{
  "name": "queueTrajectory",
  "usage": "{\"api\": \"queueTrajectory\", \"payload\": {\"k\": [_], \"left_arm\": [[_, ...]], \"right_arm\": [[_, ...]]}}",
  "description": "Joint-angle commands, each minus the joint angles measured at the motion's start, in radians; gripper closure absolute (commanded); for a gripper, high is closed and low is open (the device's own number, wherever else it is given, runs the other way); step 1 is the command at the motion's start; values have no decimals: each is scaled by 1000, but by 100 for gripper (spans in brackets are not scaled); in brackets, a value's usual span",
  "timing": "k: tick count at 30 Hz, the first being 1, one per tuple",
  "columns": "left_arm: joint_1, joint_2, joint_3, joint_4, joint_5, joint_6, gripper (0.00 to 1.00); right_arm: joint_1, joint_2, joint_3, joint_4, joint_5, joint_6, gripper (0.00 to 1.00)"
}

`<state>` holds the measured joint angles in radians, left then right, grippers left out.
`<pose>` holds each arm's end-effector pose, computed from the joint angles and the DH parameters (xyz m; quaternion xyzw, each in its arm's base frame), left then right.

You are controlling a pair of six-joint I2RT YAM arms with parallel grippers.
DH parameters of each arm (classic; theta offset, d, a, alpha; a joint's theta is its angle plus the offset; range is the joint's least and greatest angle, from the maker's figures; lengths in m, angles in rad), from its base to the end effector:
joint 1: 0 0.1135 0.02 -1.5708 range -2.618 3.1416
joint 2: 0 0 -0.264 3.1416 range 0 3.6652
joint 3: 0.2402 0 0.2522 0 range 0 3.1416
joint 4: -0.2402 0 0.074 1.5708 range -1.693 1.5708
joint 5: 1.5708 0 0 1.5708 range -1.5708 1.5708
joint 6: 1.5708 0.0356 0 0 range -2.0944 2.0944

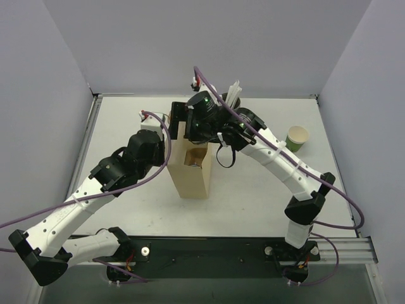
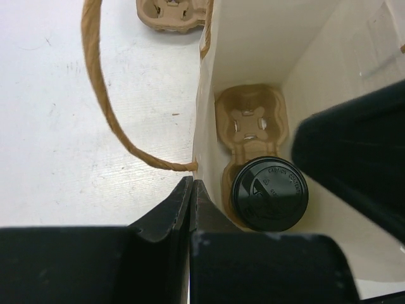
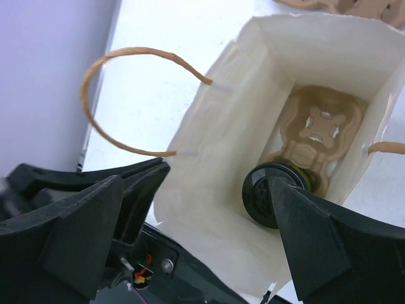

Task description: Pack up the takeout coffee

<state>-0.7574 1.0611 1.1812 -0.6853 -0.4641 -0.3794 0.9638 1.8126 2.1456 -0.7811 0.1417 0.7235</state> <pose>0.1683 -0.1372 0.3762 0.0514 0.8584 -0.0826 0.5037 0.2286 0.3204 0.4593 -0.0638 0.8428 0.3569 0.3977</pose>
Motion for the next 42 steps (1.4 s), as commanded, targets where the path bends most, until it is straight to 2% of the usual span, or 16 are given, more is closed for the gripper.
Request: {"api": "queueTrajectory", "payload": {"k": [1, 8, 11, 16, 23, 26, 27, 31, 35, 38, 42], "left_arm": [[3, -1, 57, 32, 21, 14, 100], [3, -1, 60, 73, 103, 25, 100], [3, -13, 58, 92, 113, 27, 91], [6, -30, 77, 98, 116, 39, 77], [9, -55, 100, 96, 153, 82, 55], [13, -56, 109, 76, 151, 94, 52], [15, -59, 110, 72, 150, 97, 51], [15, -76, 104, 72, 168, 105, 50], [18, -88, 101, 76, 183, 100, 50], [18, -93, 101, 79, 189, 93, 50], [20, -93, 115, 81, 186, 76, 50]], "right_arm": [[-7, -108, -56, 179, 10, -56, 3], [-89, -240, -64, 183, 41, -55, 3], [-137, -310, -104, 154, 87, -65, 3], [-250, -441, -283, 48, 150, -64, 2], [-494, -576, -576, -112, 185, -33, 5], [-627, -610, -676, -129, 138, -38, 10], [-713, -611, -693, -133, 115, -38, 11], [-844, -579, -734, -120, 64, -85, 17], [-853, -510, -716, -37, 44, -162, 21], [-849, -451, -708, 97, -42, -210, 25], [-807, -298, -589, 244, -132, -254, 31]]}}
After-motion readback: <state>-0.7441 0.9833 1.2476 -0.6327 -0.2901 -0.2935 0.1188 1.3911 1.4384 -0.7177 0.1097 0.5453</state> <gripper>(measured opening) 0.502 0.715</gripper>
